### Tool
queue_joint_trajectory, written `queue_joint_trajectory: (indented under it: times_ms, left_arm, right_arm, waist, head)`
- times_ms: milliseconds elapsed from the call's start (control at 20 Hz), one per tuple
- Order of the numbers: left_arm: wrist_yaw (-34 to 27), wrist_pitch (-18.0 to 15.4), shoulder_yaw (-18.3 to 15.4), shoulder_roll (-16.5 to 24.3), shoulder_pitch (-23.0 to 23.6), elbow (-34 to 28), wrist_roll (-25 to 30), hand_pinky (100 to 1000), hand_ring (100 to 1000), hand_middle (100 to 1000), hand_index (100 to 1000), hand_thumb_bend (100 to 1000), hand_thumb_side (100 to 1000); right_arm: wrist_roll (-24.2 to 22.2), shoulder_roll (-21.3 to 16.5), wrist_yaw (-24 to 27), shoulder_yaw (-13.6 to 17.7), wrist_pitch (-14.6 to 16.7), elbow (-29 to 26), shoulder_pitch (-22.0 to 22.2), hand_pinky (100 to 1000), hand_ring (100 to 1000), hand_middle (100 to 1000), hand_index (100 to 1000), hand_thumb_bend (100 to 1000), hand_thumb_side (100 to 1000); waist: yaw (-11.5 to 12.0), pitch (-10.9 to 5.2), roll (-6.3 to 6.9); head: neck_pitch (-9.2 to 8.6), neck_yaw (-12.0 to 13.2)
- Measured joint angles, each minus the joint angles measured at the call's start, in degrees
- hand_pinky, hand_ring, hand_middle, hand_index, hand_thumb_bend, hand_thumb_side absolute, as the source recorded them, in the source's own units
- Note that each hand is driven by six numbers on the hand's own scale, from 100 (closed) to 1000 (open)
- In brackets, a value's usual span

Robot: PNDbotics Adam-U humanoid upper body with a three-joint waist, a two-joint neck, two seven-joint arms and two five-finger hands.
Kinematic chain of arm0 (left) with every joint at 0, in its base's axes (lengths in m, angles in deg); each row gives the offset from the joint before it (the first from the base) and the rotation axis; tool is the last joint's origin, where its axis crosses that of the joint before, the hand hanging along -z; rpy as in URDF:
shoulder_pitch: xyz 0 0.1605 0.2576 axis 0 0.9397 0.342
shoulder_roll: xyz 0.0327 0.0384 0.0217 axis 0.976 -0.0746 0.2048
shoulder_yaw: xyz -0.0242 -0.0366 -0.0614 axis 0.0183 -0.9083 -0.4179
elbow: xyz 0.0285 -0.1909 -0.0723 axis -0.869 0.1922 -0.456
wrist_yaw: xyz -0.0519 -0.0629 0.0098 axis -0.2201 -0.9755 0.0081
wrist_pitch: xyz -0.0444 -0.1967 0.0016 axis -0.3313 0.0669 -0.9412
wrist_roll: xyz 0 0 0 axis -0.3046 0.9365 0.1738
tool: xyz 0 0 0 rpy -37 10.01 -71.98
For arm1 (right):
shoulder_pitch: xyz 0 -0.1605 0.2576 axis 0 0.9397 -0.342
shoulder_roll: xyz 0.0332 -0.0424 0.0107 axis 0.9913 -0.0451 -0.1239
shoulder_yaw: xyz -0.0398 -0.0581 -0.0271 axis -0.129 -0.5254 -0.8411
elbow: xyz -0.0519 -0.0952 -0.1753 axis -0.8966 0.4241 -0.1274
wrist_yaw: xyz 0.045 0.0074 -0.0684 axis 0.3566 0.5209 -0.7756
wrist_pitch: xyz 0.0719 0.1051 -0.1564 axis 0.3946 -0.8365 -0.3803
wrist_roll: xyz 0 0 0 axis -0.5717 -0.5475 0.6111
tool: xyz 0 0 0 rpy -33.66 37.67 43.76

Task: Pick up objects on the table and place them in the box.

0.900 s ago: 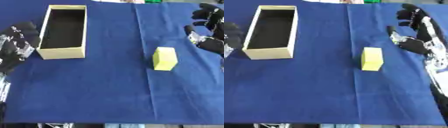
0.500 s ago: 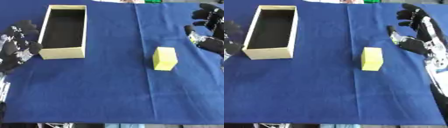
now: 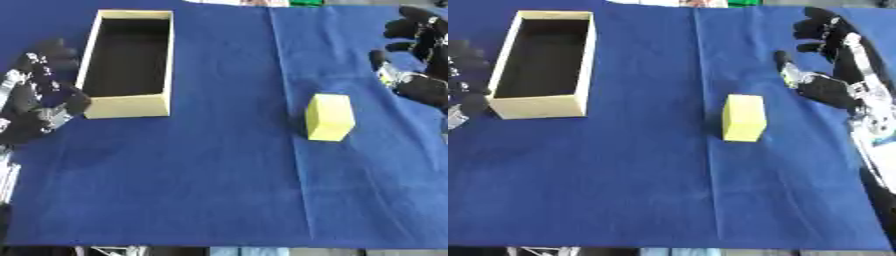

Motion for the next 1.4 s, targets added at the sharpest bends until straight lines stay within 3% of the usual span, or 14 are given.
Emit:
queue_joint_trajectory:
  times_ms: [700, 1150, 1400]
  left_arm:
    - [-0.4, 0.1, 0.0, 0.0, 0.0, 0.0, 0.2, 617, 842, 806, 937, 736, 486]
    - [-1.2, 0.1, 0.0, 0.1, 0.0, 0.0, 0.2, 616, 841, 804, 935, 711, 508]
    - [-1.5, 0.3, 0.0, 0.1, 0.0, 0.0, 0.0, 614, 838, 802, 934, 694, 515]
  right_arm:
    - [-8.3, -10.8, -2.7, -4.3, 1.1, -1.2, 1.0, 775, 839, 790, 925, 387, 218]
    - [-15.7, -14.5, -3.3, -7.3, 1.5, -1.4, -0.1, 799, 874, 830, 935, 404, 228]
    - [-19.6, -15.4, -4.1, -8.8, 1.4, -1.3, -1.4, 861, 913, 861, 939, 422, 241]
  waist:
    - [0.4, 0.00, -0.38]
    - [0.5, 0.00, -0.42]
    - [0.7, -0.01, -0.48]
  head:
    - [0.02, -0.1]
    - [0.11, -0.2]
    - [0.36, -0.3]
